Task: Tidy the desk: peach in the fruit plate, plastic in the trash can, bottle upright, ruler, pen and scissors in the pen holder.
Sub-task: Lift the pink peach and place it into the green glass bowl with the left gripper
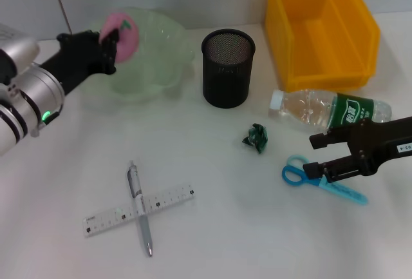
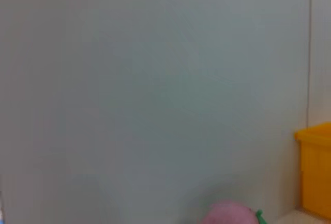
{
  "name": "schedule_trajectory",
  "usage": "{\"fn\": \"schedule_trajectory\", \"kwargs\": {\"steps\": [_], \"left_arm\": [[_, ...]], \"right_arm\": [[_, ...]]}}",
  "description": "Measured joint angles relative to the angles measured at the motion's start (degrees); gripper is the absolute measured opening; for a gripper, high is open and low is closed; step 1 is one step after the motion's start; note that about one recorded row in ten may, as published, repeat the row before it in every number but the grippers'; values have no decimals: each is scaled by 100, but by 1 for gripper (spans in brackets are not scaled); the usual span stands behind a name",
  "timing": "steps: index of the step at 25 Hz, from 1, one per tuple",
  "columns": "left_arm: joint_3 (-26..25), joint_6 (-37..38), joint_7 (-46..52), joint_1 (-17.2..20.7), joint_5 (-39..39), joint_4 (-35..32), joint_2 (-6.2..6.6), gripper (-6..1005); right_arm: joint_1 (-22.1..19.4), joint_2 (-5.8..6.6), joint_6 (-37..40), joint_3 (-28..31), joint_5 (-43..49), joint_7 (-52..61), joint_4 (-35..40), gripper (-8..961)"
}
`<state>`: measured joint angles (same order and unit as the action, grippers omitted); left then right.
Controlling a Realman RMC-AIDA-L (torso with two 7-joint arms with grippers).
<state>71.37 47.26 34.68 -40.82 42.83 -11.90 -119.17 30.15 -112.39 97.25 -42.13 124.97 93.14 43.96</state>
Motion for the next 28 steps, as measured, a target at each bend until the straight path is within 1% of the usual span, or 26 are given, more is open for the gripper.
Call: {"fn": "schedule_trajectory", "kwargs": {"steps": [2,5,15,18,23,26,28], "left_arm": [[116,-88,93,-16,-1,-6,0,80],[143,-154,144,-23,-3,-18,0,59],[149,-175,156,-22,-10,0,0,272],[142,-175,156,-14,-12,-3,0,480],[150,-175,224,10,-13,-38,-1,717],[146,-171,322,14,-12,-47,-1,750],[165,-78,733,35,43,-78,14,773]], "right_arm": [[4,-14,-26,-10,0,-15,-3,815],[15,-60,-46,-12,0,-67,3,815],[37,-72,-62,9,4,-79,-14,815],[35,-74,-65,9,3,-79,-14,815],[28,-84,-69,13,3,-78,-12,815],[24,-86,-76,12,4,-78,-11,815],[16,-87,-93,5,4,-78,-10,815]]}}
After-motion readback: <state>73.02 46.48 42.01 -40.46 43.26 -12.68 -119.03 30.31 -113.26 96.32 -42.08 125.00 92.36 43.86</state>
